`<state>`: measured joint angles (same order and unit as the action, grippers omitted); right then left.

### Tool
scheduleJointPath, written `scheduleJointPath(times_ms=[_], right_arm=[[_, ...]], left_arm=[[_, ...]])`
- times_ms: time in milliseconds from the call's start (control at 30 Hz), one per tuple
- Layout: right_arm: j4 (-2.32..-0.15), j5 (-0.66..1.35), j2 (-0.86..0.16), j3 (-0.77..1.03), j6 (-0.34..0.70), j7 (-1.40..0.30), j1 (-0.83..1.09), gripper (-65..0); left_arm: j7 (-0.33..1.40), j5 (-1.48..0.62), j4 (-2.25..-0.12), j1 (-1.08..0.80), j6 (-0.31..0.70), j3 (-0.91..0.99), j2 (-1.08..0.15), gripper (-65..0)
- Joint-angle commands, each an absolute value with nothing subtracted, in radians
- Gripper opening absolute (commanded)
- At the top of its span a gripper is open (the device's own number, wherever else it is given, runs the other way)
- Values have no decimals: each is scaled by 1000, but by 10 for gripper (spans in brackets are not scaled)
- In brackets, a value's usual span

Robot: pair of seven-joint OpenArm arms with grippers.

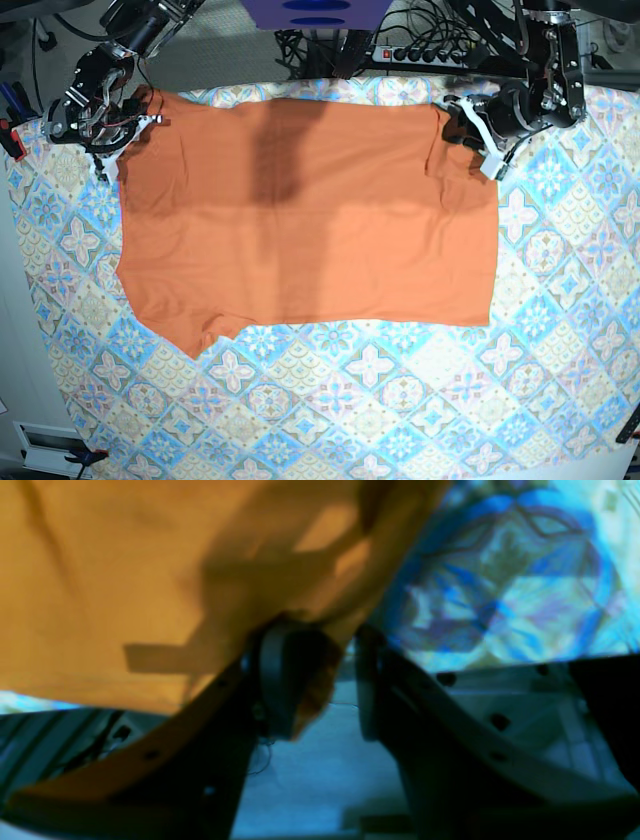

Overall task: Fold the T-shirt properly
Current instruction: 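Lower the right gripper onto the shoulder corner of the orange T-shirt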

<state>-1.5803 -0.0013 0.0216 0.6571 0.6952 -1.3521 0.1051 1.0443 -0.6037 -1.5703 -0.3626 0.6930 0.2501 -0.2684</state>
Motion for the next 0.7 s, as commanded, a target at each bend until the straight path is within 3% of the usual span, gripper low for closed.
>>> scheduleJointPath(times_ms=[0, 233, 667], right_arm=[[-1629, 2, 7, 657, 698, -1340, 99, -432], [-1793, 2, -19, 657, 698, -1343, 105, -398], [-1796, 5, -54, 656, 698, -1396, 94, -379]], left_arm=[[1036, -602, -1586, -360, 698, 252, -277, -620], [1036, -581, -1586, -360, 698, 251, -275, -620], [1040, -581, -1586, -358, 698, 251, -275, -620]])
